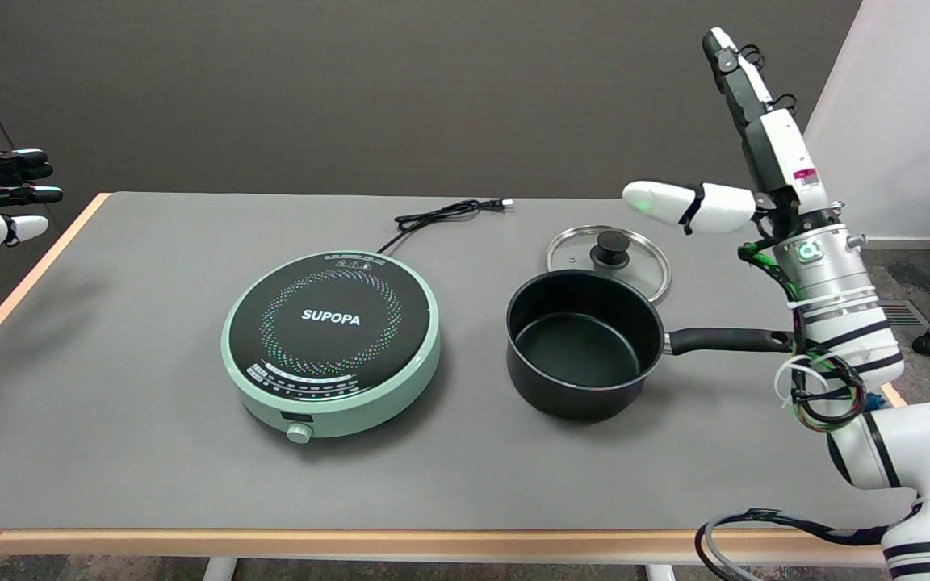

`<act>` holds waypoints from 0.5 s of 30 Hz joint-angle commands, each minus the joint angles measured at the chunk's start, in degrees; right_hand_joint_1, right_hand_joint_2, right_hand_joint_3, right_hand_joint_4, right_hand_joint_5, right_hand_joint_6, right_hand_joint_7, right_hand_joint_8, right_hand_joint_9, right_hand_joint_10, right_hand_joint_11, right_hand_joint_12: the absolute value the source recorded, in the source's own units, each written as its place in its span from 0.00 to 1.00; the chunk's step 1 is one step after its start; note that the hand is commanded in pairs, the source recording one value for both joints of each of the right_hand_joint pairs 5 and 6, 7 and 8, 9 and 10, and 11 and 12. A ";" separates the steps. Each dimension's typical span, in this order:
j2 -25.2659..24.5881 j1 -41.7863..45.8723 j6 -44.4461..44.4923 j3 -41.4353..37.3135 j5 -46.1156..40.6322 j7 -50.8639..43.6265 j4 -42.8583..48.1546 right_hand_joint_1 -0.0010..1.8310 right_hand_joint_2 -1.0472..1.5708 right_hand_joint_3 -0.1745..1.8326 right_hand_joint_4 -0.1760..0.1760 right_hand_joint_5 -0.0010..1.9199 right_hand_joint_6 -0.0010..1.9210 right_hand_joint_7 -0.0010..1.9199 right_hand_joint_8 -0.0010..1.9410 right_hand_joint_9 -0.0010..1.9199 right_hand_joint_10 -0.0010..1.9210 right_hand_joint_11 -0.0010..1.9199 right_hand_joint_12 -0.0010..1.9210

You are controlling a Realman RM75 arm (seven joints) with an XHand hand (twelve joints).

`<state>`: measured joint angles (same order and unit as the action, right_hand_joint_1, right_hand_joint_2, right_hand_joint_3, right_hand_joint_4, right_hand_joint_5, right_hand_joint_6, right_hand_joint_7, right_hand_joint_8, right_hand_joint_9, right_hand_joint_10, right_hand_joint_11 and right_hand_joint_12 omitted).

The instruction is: Place the soup pot onto the table.

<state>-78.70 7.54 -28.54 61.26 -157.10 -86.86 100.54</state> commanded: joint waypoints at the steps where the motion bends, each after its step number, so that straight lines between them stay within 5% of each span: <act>1: -2.02 -1.67 6.74 0.85 -0.65 7.68 -1.32 0.41 0.56 0.18 0.09 0.03 0.03 0.03 0.03 0.03 0.03 0.03 0.03; 15: -1.47 -5.51 4.92 3.72 -0.65 7.90 -4.90 0.41 0.56 0.17 0.13 0.04 0.04 0.04 0.04 0.04 0.04 0.04 0.04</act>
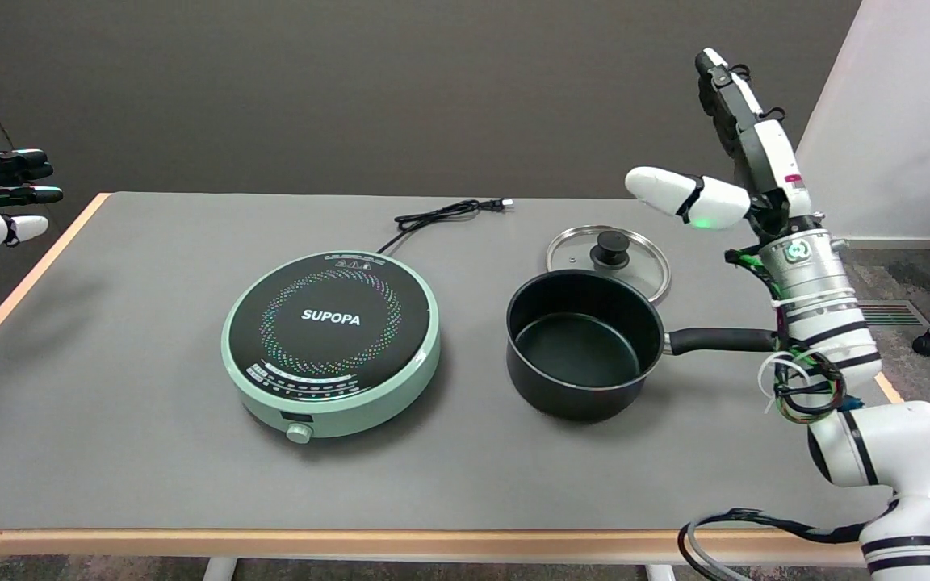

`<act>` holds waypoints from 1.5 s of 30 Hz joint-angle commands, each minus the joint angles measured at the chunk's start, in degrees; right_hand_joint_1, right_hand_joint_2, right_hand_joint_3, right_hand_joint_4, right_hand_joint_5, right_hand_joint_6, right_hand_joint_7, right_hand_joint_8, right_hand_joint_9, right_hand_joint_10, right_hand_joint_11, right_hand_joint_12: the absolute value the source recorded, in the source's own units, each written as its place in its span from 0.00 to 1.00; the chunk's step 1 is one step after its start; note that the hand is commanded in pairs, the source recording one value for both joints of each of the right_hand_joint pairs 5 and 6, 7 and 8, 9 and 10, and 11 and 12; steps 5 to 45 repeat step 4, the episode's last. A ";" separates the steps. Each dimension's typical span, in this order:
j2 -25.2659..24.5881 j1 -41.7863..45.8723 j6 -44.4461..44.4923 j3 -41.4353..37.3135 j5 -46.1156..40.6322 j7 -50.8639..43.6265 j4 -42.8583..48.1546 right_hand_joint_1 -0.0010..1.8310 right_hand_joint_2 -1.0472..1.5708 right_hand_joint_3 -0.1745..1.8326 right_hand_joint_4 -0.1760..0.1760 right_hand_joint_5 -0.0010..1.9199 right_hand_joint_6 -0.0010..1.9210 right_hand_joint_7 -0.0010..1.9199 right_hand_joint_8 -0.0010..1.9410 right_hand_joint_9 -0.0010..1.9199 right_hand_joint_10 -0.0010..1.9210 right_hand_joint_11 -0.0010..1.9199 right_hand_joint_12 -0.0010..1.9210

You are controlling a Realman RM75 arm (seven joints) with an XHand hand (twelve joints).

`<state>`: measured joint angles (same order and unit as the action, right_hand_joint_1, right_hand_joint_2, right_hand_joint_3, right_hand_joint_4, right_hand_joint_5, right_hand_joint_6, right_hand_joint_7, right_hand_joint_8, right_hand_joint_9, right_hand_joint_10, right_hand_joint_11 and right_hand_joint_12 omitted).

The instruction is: Place the soup pot onto the table.

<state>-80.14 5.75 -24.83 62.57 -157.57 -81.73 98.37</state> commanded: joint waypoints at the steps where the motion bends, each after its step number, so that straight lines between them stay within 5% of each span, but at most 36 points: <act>1: -0.04 -3.93 1.32 2.52 -0.18 2.77 -2.70 0.41 0.56 0.17 0.13 0.04 0.04 0.04 0.04 0.04 0.04 0.04 0.04; 45: -0.04 -4.14 1.30 2.97 -0.16 2.74 -2.49 0.42 0.56 0.16 0.12 0.04 0.04 0.04 0.04 0.04 0.04 0.04 0.04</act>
